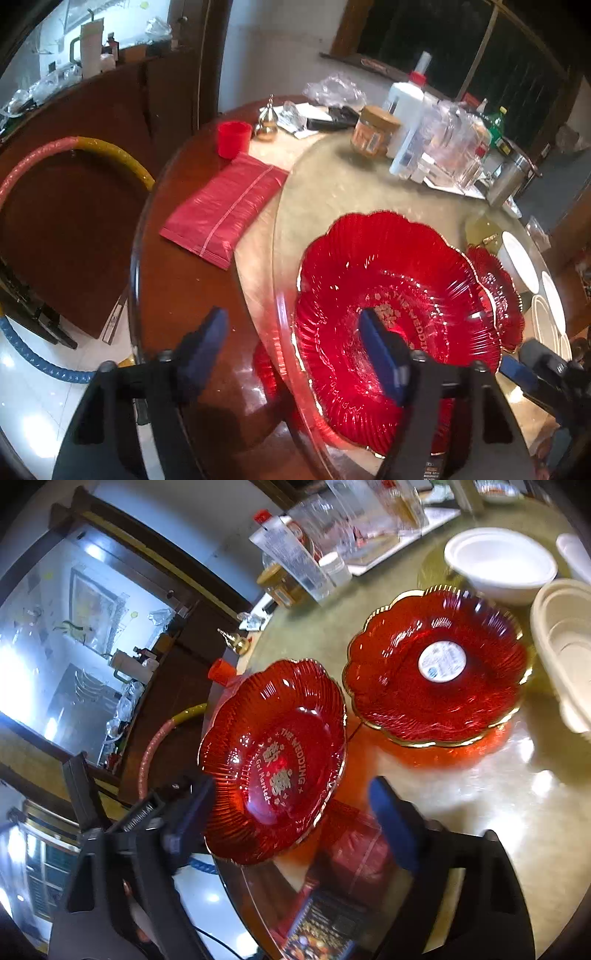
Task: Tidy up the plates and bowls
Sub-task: 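Move the right tool to the large red plate and grasp its rim, then lift the large red plate with the right tool and carry it toward the smaller red plate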
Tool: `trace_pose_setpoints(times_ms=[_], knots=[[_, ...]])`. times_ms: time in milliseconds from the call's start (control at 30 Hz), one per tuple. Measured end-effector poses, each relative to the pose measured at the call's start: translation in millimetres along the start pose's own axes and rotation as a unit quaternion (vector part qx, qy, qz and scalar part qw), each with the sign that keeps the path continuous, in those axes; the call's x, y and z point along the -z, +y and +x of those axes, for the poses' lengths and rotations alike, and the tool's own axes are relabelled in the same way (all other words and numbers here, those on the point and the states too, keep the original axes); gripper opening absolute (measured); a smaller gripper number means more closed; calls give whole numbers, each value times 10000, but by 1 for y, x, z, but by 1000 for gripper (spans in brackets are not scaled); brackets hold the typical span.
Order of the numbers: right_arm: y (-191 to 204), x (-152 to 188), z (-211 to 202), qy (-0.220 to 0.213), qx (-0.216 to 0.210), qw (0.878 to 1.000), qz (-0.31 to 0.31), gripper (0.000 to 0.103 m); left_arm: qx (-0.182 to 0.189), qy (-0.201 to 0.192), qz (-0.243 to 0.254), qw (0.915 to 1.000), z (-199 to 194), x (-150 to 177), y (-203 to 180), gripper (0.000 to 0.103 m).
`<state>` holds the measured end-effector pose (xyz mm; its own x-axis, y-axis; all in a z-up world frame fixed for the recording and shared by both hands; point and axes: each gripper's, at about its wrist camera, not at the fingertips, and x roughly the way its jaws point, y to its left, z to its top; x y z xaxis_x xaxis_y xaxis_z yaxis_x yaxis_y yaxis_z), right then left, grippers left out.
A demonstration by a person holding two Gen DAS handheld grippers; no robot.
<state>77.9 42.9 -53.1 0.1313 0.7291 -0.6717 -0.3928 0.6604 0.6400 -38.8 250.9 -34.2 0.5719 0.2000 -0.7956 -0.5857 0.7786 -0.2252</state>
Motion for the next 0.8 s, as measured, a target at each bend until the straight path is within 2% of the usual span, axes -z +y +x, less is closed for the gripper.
trace_pose_setpoints(times_ms=[33, 67, 100, 167, 200, 267, 367, 533, 700, 800], knots=[[0, -2, 2, 13, -13, 10000, 43, 72, 22, 15, -21, 10000, 2, 0, 1, 63], [-2, -4, 6, 51, -32, 9999, 103, 66, 26, 42, -53, 10000, 4, 0, 2, 54], [-4, -6, 10, 94, -34, 9998, 161, 62, 18, 81, -67, 9999, 6, 0, 2, 36], [-8, -9, 15, 154, 102, 9996, 208, 49, 31, 269, -113, 9996, 15, 2, 2, 16], [-10, -9, 18, 173, 189, 9994, 223, 43, 43, 302, -131, 9994, 17, 2, 2, 13], [-14, -9, 21, 248, 335, 9986, 314, 24, -48, 267, -100, 9996, 21, 4, 1, 13], [-22, -8, 26, 365, 404, 9977, 403, 15, -68, 203, -61, 9998, 20, 4, -1, 12], [-17, -7, 22, 246, 545, 9978, 273, 14, -47, 234, -37, 9997, 18, 3, -1, 12], [0, -10, 14, 67, 439, 9990, 0, 14, -123, -259, 3, 9996, -9, -7, -1, 11], [9, -14, 11, -13, 388, 9992, -123, 14, -177, -419, 28, 9990, -16, -9, -1, 11]])
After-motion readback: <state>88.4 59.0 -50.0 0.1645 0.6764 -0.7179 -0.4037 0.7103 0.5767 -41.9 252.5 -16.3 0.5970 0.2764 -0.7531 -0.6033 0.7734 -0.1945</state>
